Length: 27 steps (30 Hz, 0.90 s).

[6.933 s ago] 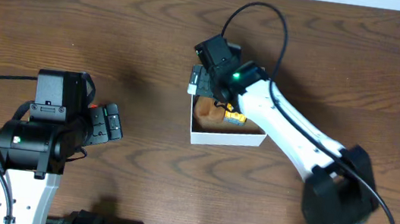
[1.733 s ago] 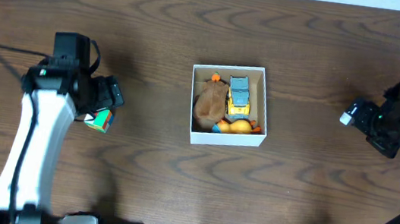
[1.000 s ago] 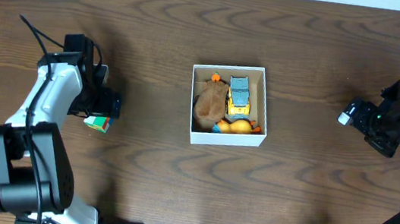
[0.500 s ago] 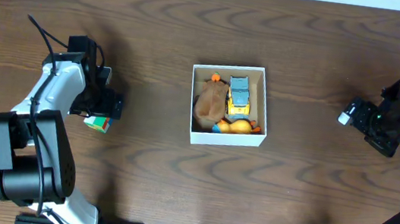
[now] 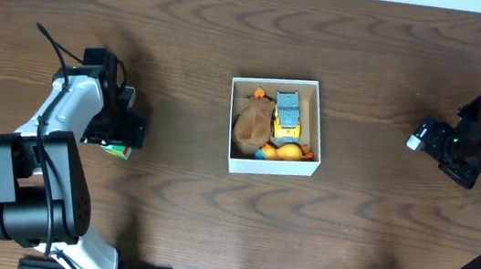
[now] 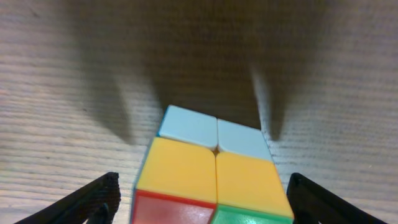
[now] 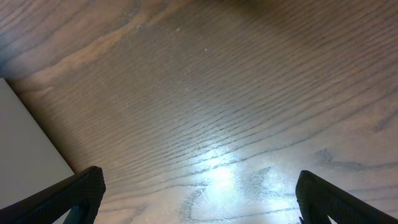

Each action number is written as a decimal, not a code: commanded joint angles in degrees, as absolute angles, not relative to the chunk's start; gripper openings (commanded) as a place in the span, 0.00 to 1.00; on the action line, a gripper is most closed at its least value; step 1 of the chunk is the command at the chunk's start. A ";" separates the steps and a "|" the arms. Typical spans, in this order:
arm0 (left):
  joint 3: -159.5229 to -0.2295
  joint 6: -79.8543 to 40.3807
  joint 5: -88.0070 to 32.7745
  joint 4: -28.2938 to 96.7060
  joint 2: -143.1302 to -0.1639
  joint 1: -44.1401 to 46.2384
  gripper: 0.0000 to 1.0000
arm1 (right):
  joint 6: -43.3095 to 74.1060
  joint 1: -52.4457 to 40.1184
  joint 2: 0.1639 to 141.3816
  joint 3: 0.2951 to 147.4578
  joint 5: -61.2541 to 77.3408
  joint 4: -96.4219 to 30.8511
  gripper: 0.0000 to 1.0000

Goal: Pack container
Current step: 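Lower the left gripper onto the Rubik's cube and grasp it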

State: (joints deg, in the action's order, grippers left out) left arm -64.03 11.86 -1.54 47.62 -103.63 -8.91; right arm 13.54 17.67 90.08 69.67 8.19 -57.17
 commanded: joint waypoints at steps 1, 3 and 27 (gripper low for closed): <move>-63.09 11.75 -1.98 47.92 -104.18 -9.21 0.79 | 12.73 17.61 90.19 69.63 8.78 -57.14 0.99; -63.11 11.77 -1.98 47.90 -104.18 -9.21 0.72 | 12.56 17.61 90.19 69.63 8.78 -57.21 0.99; -67.42 11.70 -8.93 51.29 -100.97 -7.77 0.20 | 12.56 17.61 90.19 69.63 7.73 -57.54 0.99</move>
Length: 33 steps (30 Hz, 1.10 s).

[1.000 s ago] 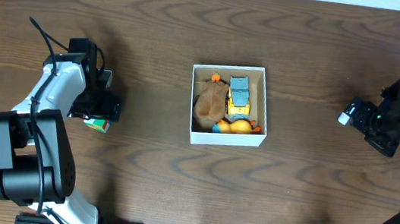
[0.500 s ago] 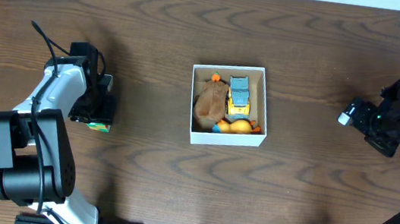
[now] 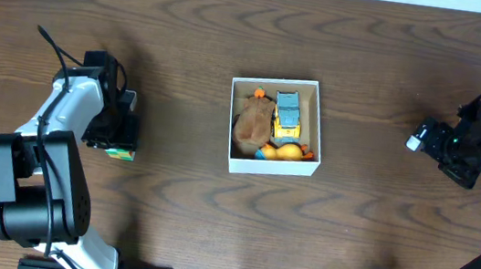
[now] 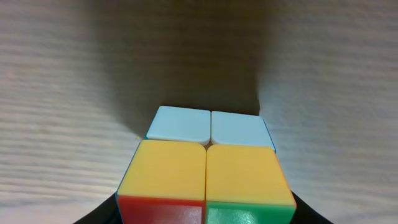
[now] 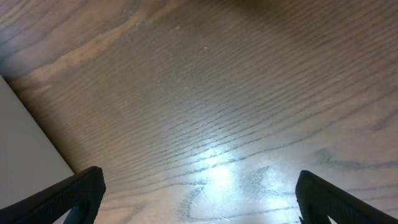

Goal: Pack container
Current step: 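Lower the left gripper onto the Rubik's cube and grasp it, then carry the cube with the left gripper into the box and release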

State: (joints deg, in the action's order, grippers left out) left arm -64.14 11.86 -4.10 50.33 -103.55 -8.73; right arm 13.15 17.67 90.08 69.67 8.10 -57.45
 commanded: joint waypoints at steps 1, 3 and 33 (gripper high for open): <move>-68.10 11.70 -10.33 51.81 -99.92 -7.16 0.19 | 12.56 17.63 90.19 69.63 7.73 -57.54 0.99; -69.47 10.74 -12.05 52.42 -96.82 -5.28 0.19 | 12.56 17.61 90.19 69.63 7.70 -57.54 0.99; -71.53 4.19 -15.84 40.40 -95.57 32.53 0.22 | 12.56 17.61 90.19 69.63 7.73 -57.67 0.99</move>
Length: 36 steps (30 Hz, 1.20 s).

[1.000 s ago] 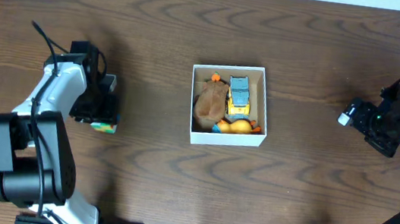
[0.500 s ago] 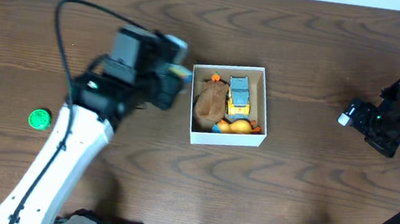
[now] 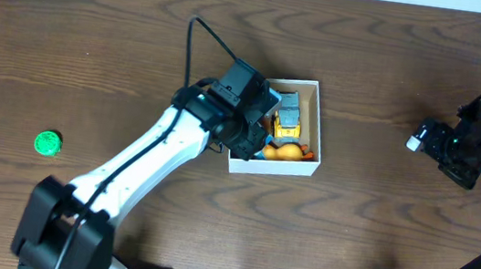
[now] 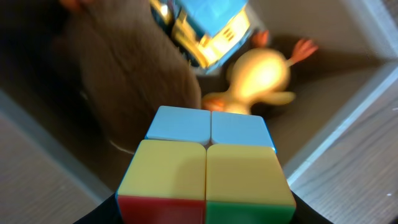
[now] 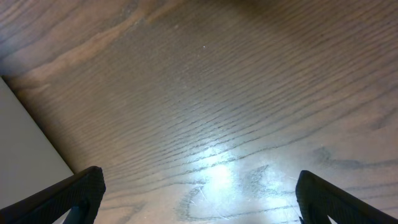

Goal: Pack container
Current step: 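Carry the cube with the left gripper into the box and release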

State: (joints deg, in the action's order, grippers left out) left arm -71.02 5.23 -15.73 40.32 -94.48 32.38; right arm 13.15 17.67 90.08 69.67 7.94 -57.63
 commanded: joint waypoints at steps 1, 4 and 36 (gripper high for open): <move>-71.53 4.19 -15.84 40.21 -96.16 32.53 0.30 | 12.56 17.61 90.19 69.63 7.73 -57.69 0.99; -71.53 4.16 -15.88 40.23 -96.44 32.56 0.53 | 12.51 17.61 90.19 69.63 7.70 -57.89 0.99; -72.93 -3.44 -16.12 43.42 -87.61 30.92 0.24 | 11.92 17.61 90.19 69.63 7.29 -58.06 0.99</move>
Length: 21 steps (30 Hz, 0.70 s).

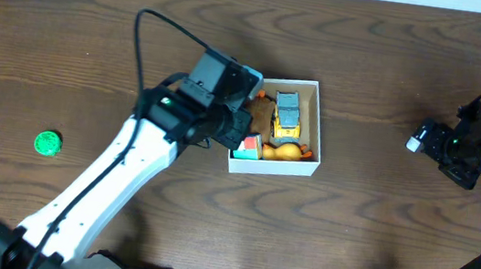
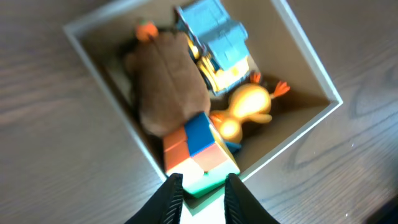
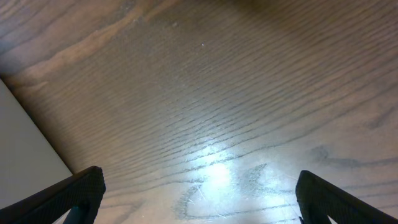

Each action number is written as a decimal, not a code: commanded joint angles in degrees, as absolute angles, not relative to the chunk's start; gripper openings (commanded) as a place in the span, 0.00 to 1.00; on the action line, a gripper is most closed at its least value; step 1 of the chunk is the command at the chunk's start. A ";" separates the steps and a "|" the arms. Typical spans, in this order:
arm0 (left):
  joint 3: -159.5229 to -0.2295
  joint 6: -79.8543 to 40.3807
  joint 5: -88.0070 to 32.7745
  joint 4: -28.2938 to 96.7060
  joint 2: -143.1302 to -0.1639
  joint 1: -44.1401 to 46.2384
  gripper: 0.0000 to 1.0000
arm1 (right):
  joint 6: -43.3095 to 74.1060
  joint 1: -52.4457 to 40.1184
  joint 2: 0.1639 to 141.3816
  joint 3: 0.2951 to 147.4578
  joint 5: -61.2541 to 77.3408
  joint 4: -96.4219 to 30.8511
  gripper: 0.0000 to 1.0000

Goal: Pack container
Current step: 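Carry the cube with the left gripper into the box and release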

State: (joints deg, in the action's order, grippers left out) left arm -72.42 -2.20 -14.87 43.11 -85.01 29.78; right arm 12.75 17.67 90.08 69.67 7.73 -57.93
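The white box [image 1: 319,126] sits mid-table, and its rim [image 2: 311,81] also shows in the left wrist view. Inside it are a brown plush [image 2: 165,81], a blue and yellow toy truck [image 2: 214,43] and a yellow duck [image 2: 249,106]. A multicoloured cube [image 1: 247,145] lies in the box's front left corner, below my left gripper [image 2: 202,196]. Those fingers stand close together with nothing between them, above the cube [image 2: 199,146]. My right gripper [image 1: 424,139] hangs far right, open and empty [image 3: 198,199].
A small green disc [image 1: 47,142] lies on the wooden table at the far left. The left arm stretches from the front left up to the box. The right arm stands along the right edge.
The cube was held in my left gripper over the box; now it lies inside the box and the fingers have drawn close together above it. The right arm has not moved.
My left gripper stood open around the cube on the table at the far left. Then it was shut on it there. Then it held the cube over the box, uncovering a green disc. Now the cube rests in the box, free.
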 commanded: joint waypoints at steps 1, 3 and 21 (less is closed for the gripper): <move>-72.93 -3.79 -16.12 43.42 -88.64 31.38 0.24 | 11.92 17.61 90.19 69.63 7.29 -58.06 0.99; -72.93 -3.77 -16.08 43.42 -91.09 32.45 0.24 | 11.92 17.61 90.19 69.63 7.27 -58.06 0.99; -73.34 -3.73 -15.86 43.97 -98.76 33.01 0.25 | 11.90 17.61 90.19 69.63 7.29 -58.22 0.99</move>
